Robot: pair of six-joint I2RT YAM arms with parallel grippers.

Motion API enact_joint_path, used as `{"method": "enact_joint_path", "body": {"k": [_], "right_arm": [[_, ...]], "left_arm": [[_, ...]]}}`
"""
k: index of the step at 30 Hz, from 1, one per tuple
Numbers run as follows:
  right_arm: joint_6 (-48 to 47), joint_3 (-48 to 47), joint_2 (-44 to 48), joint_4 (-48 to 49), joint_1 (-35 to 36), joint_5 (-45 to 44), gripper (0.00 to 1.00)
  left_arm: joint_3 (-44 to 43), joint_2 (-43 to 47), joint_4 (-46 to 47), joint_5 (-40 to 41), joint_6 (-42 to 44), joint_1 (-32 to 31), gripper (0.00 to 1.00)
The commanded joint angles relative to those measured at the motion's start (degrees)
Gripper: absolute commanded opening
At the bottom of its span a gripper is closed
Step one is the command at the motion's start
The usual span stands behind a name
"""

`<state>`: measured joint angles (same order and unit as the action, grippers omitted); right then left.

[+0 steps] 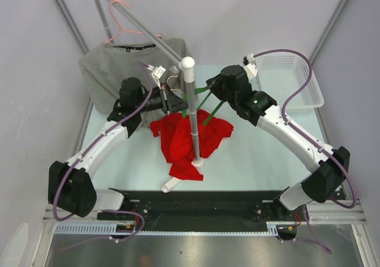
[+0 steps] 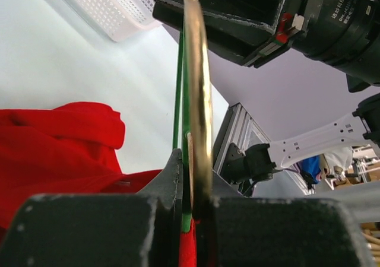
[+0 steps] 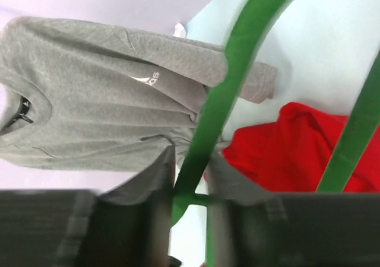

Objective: Remove the t-shirt from the hanger

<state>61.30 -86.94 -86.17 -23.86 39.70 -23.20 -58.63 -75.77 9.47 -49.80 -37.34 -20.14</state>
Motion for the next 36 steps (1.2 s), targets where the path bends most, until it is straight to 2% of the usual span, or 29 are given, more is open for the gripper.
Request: {"method": "enact_joint_path", "body": {"k": [1,3,4,5,7,8,10,12,16,21,23,26,31,36], "right_arm": [[6.2,-0.5,0.6,3.2,0.4,-3.6,0.13],[9.9,2.6,1.6,5.3,0.3,-4.1,0.01],[11.0,3.4,2.4,6.3,0.3,-4.1,0.00],[11.7,4.7,2.7,7.0,0.2,-4.3,0.00],[13.5,4.8,2.8,7.6,-0.3,-4.0,0.00],[14.1,5.1,2.9,7.6,-0.6,-3.9,0.00],[16.5,6.4,3.6,8.2,-1.3,-3.5,0.00],[17.8,8.8,4.3,10.0,-1.8,-3.3,0.00],[22.4,12.7,7.0,12.4,-3.0,-5.3,0.00],[24.8,15.8,9.3,15.7,-4.7,-5.0,0.00],[26.0,17.1,9.7,17.0,-5.0,-5.0,0.00],[28.8,18.9,10.5,18.5,-5.2,-5.2,0.00],[30.0,18.3,10.8,20.2,-5.2,-6.1,0.00],[31.8,18.1,12.1,19.3,-4.3,-7.3,0.00]], "left_arm": [[-3.0,0.8,0.0,-3.9,-0.8,-1.2,0.00],[-2.8,0.9,-0.9,-2.4,-1.1,-1.2,0.05],[-2.6,1.0,-0.7,-2.1,-1.5,-1.1,0.11],[-2.5,0.9,-0.5,-1.4,-2.2,-1.2,0.21],[-2.3,0.8,-0.4,-0.9,-2.8,-1.1,0.25],[-2.5,0.8,-0.5,-0.1,-3.2,-1.2,0.34],[-2.9,1.3,-2.2,1.0,-3.0,-1.3,0.42],[-3.5,2.5,-5.8,4.2,-1.6,-1.5,0.55],[-2.9,9.0,-13.7,10.1,2.4,-1.5,0.68],[2.6,21.1,-23.3,21.5,7.9,-1.4,0.86],[5.4,23.5,-26.2,23.2,8.8,-1.5,0.96],[10.2,26.9,-28.3,22.6,7.0,-1.5,1.00],[21.4,32.6,-22.9,15.9,1.4,-1.7,1.00],[24.3,34.5,-21.4,17.5,0.0,-2.0,1.00]]}}
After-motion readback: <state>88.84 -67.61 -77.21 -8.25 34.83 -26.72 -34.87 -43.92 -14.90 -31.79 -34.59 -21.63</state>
